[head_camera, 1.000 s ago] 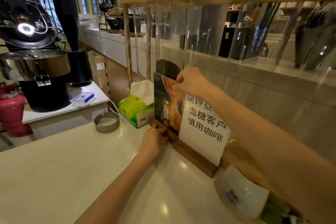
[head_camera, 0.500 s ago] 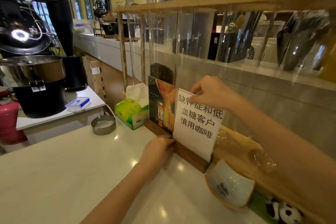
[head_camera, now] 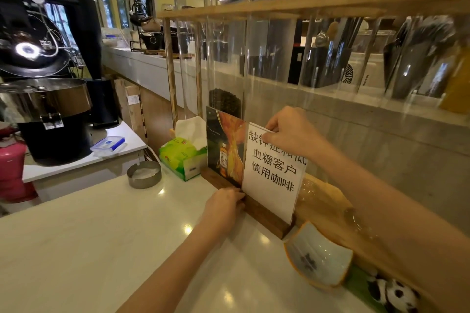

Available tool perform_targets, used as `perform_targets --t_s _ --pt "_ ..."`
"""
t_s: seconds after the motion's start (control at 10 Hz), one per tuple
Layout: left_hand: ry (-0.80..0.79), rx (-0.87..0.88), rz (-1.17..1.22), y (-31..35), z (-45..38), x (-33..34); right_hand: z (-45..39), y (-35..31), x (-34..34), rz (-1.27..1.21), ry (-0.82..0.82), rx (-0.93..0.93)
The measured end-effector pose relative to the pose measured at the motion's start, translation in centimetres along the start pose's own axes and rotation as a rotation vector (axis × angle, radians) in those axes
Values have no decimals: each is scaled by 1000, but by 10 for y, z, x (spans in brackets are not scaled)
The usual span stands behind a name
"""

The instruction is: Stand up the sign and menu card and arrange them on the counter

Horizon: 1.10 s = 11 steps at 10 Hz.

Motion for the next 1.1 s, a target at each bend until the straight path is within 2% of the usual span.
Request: perform_targets --t_s 0.4,0.6,0.7,0.8,0.9,1.0,1.1 --pt "-62 -29 -38 4 2 -2 5 -3 0 71 0 -26" --pt "-185 -50 -99 9 4 -13 5 -10 -6 173 -47 -51" --pt "-218 -109 -18 15 8 -25 4 -11 -8 173 -130 -9" --pt "-173 -100 49 20 18 -45 5 -15 -18 117 -122 24" --pt "-117 -79 78 22 33 -77 13 -32 -33 -51 38 -49" --pt "-8 -71 134 19 56 -118 32 -64 -49 -331 293 -139" --pt "150 -77 201 14 81 -155 60 -98 -69 -729 441 -223"
Point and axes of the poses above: each hand's wrist, its own z-axis away from the middle knuckle, its own x-axis out of the palm, y = z × x, the point moved 2 cm from there along -z, towards the middle knuckle, and after that the axes turned 15 degrees about z, right-handed, at the moved point
